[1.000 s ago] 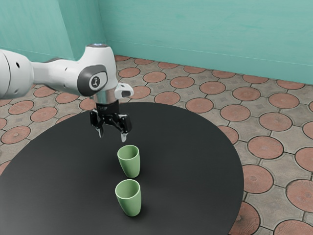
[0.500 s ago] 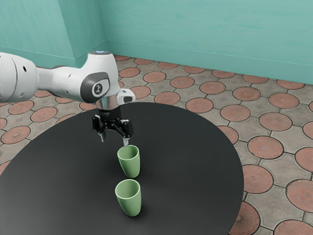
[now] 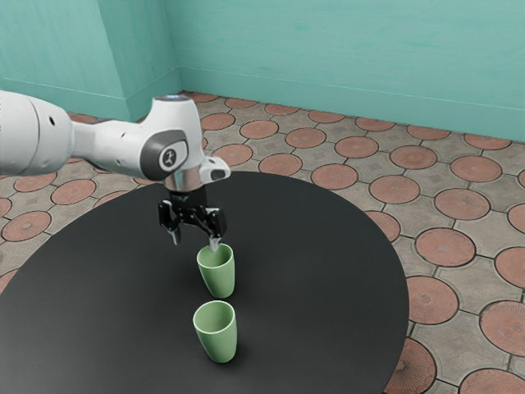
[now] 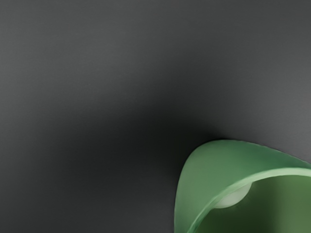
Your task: Place the left cup onto the right cup
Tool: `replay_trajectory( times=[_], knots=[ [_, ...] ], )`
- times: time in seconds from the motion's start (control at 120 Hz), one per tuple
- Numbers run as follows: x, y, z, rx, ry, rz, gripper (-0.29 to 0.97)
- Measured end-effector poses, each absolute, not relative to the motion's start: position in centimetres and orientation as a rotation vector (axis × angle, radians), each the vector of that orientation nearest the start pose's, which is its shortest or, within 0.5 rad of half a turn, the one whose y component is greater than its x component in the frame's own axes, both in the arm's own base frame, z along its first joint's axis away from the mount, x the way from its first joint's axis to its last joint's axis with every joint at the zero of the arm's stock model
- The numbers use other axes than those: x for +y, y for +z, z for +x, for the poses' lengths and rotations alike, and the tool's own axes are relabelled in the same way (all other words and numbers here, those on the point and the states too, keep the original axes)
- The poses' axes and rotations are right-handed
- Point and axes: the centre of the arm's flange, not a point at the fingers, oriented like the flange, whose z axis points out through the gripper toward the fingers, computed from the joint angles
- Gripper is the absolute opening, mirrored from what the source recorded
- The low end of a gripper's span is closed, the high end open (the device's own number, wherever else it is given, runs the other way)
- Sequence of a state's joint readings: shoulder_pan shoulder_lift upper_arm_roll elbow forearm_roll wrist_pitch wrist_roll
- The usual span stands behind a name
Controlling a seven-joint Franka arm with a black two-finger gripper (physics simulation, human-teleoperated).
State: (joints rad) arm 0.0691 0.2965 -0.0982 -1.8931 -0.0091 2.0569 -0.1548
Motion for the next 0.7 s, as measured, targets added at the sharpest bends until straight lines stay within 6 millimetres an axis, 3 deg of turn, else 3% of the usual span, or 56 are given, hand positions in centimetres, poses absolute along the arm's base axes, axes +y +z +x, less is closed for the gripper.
replay_trajectory(
  times=[0.542,0.7],
  knots=[
    [-1.5,31.5,60.8,-0.216,0.238,-3.152,0.68],
    [-1.5,31.3,60.8,-0.217,0.239,-3.152,0.62]
  ],
)
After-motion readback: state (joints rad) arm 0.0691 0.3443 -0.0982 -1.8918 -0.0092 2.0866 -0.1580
